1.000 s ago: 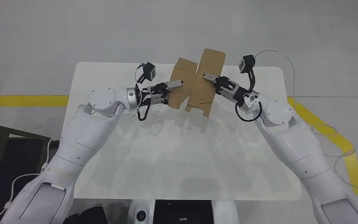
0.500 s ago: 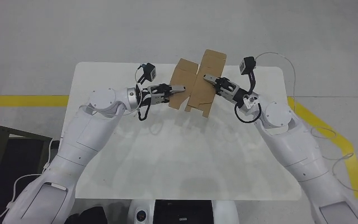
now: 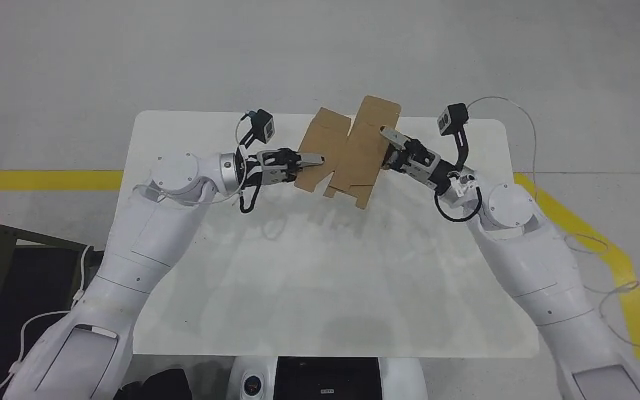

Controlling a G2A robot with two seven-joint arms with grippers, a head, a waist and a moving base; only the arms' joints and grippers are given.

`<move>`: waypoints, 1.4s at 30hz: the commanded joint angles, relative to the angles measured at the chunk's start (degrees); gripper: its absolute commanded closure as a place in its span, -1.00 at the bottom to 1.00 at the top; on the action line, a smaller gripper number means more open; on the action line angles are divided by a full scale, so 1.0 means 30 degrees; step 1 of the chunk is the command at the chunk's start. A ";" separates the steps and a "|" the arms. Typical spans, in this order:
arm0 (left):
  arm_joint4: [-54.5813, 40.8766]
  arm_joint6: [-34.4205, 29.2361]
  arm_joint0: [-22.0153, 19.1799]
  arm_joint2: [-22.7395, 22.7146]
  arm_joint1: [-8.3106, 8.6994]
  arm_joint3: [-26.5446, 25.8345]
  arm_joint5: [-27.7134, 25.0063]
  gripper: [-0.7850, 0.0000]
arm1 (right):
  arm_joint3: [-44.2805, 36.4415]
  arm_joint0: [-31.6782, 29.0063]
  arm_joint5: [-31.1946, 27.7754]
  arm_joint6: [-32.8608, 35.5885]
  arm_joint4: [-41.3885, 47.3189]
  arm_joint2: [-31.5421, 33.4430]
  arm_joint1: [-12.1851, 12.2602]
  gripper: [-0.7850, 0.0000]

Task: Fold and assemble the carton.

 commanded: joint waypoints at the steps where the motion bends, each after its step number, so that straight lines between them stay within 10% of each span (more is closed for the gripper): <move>1: 0.0159 -0.0823 -0.0059 -0.0213 0.0083 0.0127 -0.0238 1.00 | 0.0505 0.0081 -0.0199 0.1647 0.0244 0.0227 0.0063 -1.00; 17: 0.1575 -0.7182 -0.0524 -0.0845 0.0554 -0.0202 -0.3271 1.00 | 0.3840 0.2111 -0.4593 1.1798 0.1390 0.0835 0.0183 -1.00; 42: 0.1187 -0.9002 -0.0584 0.0242 0.1225 -0.1244 -0.3650 1.00 | 0.1627 0.2762 -0.3844 1.2558 0.3066 -0.2464 0.0806 -1.00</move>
